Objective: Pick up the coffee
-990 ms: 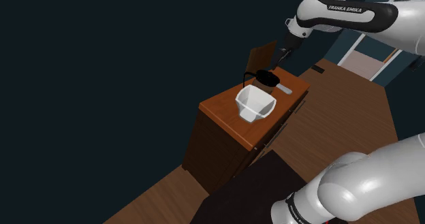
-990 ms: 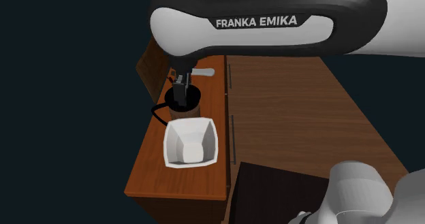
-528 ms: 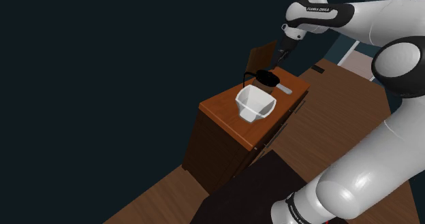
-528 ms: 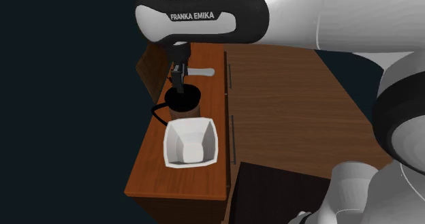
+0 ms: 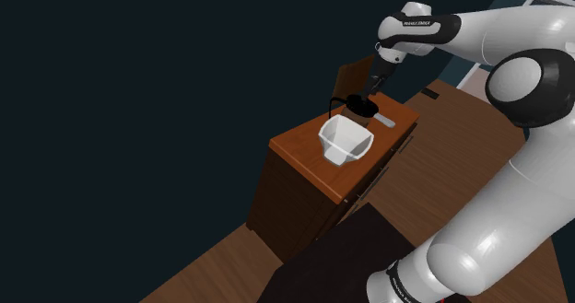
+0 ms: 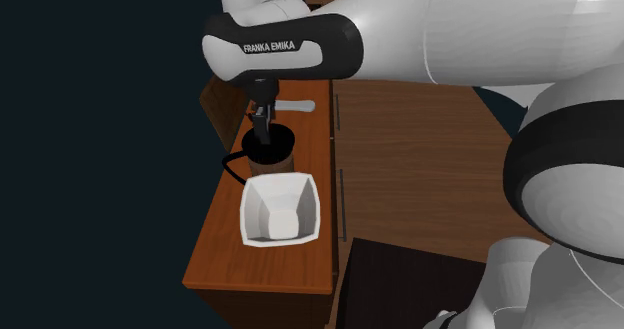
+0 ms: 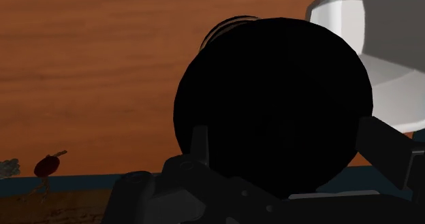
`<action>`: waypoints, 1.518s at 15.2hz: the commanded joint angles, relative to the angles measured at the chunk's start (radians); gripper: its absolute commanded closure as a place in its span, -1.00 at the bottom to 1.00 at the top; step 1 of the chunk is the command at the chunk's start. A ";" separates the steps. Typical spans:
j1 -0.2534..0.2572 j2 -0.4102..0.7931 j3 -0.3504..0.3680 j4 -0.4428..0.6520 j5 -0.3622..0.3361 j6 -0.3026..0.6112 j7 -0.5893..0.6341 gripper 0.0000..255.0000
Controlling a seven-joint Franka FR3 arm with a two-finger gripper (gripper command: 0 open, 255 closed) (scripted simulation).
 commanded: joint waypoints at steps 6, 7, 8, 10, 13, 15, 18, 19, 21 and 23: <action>0.000 0.000 0.000 -0.026 0.000 0.026 0.000 1.00; 0.000 -0.001 0.000 -0.027 0.000 0.027 0.000 1.00; 0.000 -0.001 0.000 -0.027 0.000 0.027 0.000 1.00; 0.000 -0.001 0.000 -0.026 0.000 0.026 0.000 1.00; -0.001 0.000 -0.001 -0.010 0.000 0.011 -0.002 1.00; -0.001 -0.002 -0.001 0.014 -0.001 -0.016 -0.001 1.00; -0.001 -0.005 -0.001 0.052 -0.002 -0.055 -0.001 1.00; -0.001 -0.005 -0.002 0.065 -0.003 -0.069 -0.001 1.00; -0.002 -0.005 -0.002 0.092 -0.003 -0.096 -0.001 1.00; -0.003 -0.003 -0.003 0.120 -0.002 -0.123 -0.002 1.00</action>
